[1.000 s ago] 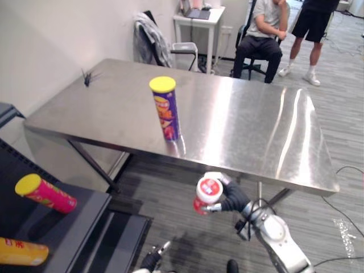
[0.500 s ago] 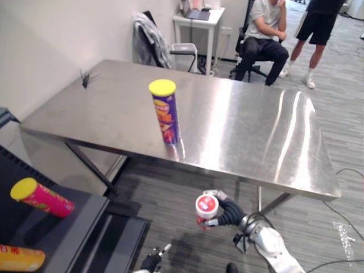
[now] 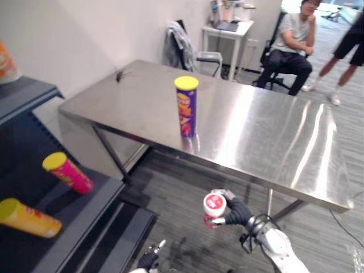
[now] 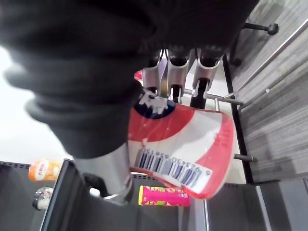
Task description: Put the gum and the chips on the shelf.
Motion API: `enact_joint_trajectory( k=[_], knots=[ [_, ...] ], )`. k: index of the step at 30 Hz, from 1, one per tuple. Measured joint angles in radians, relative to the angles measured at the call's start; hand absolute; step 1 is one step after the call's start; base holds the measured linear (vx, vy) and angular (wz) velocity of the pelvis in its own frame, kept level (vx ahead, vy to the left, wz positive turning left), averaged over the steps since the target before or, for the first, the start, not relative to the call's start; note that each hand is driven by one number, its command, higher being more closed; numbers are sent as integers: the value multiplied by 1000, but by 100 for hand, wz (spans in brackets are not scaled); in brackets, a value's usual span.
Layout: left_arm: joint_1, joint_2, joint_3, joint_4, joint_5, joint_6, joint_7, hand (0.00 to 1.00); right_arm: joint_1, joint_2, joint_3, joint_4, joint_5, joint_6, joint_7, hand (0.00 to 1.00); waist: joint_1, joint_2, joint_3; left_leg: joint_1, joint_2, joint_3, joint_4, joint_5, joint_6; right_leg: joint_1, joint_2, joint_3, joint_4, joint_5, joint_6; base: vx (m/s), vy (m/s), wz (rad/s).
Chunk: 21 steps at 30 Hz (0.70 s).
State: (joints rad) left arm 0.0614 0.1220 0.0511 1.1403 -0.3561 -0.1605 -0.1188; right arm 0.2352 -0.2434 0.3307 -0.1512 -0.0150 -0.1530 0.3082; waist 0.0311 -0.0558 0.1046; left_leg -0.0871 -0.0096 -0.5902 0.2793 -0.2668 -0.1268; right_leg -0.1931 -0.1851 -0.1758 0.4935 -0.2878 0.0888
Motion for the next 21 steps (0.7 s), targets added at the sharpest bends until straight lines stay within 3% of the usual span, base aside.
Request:
enact_joint_trajectory(
  k=[2,3,4,6,7,8,9,10,11,12,13,14,15,16,18,21],
  knots=[
    [0,8,9,-5,-33,4,-5,0,17,-14,-25,-4,38,0,-3,100,-2,-5,9,-18,7,7,-25,19,8,-16,-31,-39,48,-36,-5,-71,-138,72],
    [-7,8,11,-5,-35,9,-5,0,29,-20,-42,-5,52,1,-5,100,-4,-19,17,-38,24,60,-40,42,42,-21,-48,-61,61,-48,-7,-81,-153,93],
    [-17,9,15,-10,-43,10,-3,0,36,-35,-61,-5,62,3,-11,100,-3,-6,21,-78,65,229,-61,98,126,-30,-74,-96,74,-56,-16,-59,-125,86],
    [-15,9,15,-17,-65,11,2,0,32,-45,-78,-5,62,7,-17,100,0,-18,24,-84,101,434,-122,167,213,-45,-87,-117,66,-48,-37,-27,-92,55],
    [-17,18,16,-29,-69,11,6,0,24,-30,-90,-11,63,8,-19,100,-4,-24,24,-109,152,587,-104,175,250,-59,-112,-155,52,-29,-37,-16,-48,59],
    [-17,20,14,-36,-72,12,6,0,25,-22,-100,-14,64,8,-21,100,-12,-22,26,-159,185,659,9,164,240,-63,-125,-177,55,-28,-35,28,-22,89],
    [-17,19,12,-55,-72,7,22,0,26,-21,-128,-14,64,11,-29,100,-20,0,24,-211,232,758,211,166,251,-59,-137,-225,68,-29,-37,44,-49,79],
    [-11,20,8,-67,-71,9,28,0,26,-32,-140,-14,63,13,-33,100,-21,15,23,-221,255,814,246,172,245,-51,-132,-247,84,-31,-38,74,-80,124],
    [-1,25,-29,-109,-70,9,32,0,27,-31,-162,-11,63,16,-40,100,-38,23,25,-250,267,911,256,218,290,-53,-140,-273,100,-40,-56,-21,-135,136],
    [9,35,-49,-138,-60,3,29,0,40,-27,-167,-10,63,19,-38,100,-49,7,21,-222,223,913,90,312,267,-59,-113,-285,39,-39,-77,-58,-174,161],
    [-3,40,-49,-139,-53,6,28,0,51,-14,-171,-20,64,17,-38,100,-65,-17,12,-200,197,907,24,333,258,-46,-112,-303,-27,-23,-91,-74,-220,159],
    [-9,23,-58,-118,-13,11,29,0,78,-12,-196,-45,64,12,-38,100,-68,4,12,-183,226,987,91,282,198,-11,-132,-399,-61,9,-75,-11,-143,161],
    [-8,12,-75,-110,29,11,27,0,94,-12,-225,-48,64,13,-38,100,-72,6,14,-143,244,1050,104,271,153,-5,-149,-449,-52,11,-77,9,-75,150],
    [-13,6,-83,-102,57,13,28,0,105,-12,-240,-48,64,14,-37,100,-78,17,14,-114,245,1067,85,283,147,7,-158,-480,-47,11,-77,6,35,157],
    [-16,-9,-112,-94,137,18,29,0,134,-18,-288,-46,61,24,-38,100,-86,48,8,-44,198,1089,-69,340,83,45,-196,-573,-39,12,-75,-18,113,143],
    [-16,-8,-112,-72,144,19,33,0,130,-13,-286,-46,60,24,-38,100,-83,48,8,-36,171,1075,-139,360,61,76,-210,-634,-40,17,-66,-43,96,82]
  ],
)
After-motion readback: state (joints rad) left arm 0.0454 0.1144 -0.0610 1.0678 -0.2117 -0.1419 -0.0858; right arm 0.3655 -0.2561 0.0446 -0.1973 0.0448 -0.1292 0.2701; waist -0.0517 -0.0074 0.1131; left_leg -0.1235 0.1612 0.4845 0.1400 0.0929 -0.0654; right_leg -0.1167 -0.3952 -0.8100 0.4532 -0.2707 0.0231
